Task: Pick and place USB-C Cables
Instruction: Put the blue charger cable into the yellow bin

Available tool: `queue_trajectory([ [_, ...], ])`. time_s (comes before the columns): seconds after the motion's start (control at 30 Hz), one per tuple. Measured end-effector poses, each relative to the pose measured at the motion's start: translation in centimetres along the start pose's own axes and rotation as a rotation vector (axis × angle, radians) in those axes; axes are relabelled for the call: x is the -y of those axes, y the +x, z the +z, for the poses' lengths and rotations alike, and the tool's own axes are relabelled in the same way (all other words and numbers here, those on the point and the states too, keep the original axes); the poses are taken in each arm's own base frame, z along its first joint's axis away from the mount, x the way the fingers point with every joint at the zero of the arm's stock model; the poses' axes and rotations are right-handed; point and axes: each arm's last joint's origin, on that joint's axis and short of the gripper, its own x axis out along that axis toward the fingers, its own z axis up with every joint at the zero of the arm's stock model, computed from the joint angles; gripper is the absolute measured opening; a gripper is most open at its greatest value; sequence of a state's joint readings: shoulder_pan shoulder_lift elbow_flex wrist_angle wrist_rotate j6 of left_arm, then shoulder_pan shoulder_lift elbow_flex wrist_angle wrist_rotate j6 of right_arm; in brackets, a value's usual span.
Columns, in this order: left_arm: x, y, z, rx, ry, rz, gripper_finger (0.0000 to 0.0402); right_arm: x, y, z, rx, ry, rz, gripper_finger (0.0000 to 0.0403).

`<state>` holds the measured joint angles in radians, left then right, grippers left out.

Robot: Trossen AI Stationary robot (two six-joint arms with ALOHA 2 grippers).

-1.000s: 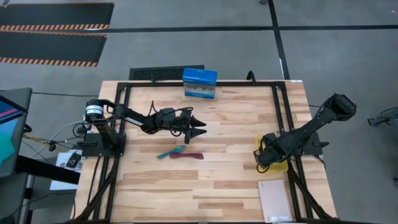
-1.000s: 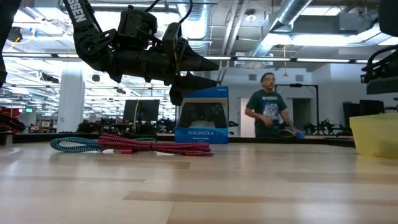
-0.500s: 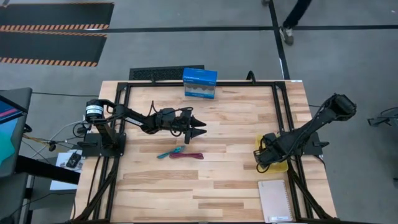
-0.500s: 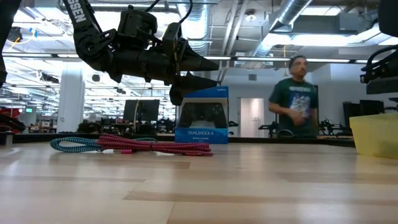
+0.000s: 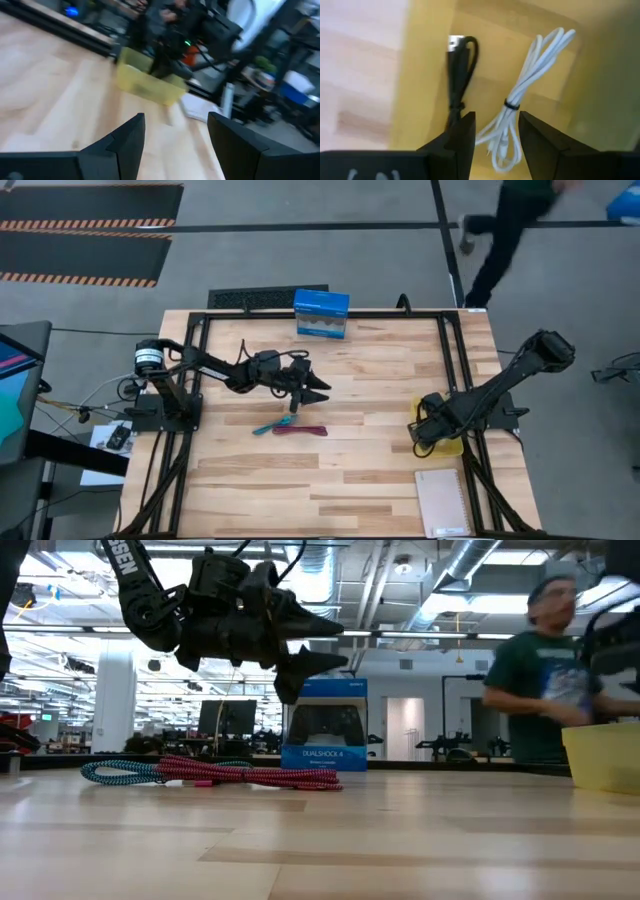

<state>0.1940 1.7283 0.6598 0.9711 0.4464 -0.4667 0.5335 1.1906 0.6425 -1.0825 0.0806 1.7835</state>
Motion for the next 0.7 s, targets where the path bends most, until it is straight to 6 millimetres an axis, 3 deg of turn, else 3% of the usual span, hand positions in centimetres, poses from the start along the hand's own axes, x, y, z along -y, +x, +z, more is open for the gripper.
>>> queue_trajectory([
  [0.23,2.1,-1.6,1.4,-0.128,0.047,-0.057,0.0203,0.4,-4.4,0.8,0.094,-0.008,0.079,0.0169],
  [0.5,6.8,-5.5,2.0,-0.281,0.192,0.281,0.0203,0.3,-9.2,2.0,0.368,-0.043,0.293,0.0167],
  [0.7,9.3,-7.4,0.5,-0.441,0.19,0.356,0.0203,-2.0,-10.7,2.2,0.616,-0.198,0.483,0.0168],
])
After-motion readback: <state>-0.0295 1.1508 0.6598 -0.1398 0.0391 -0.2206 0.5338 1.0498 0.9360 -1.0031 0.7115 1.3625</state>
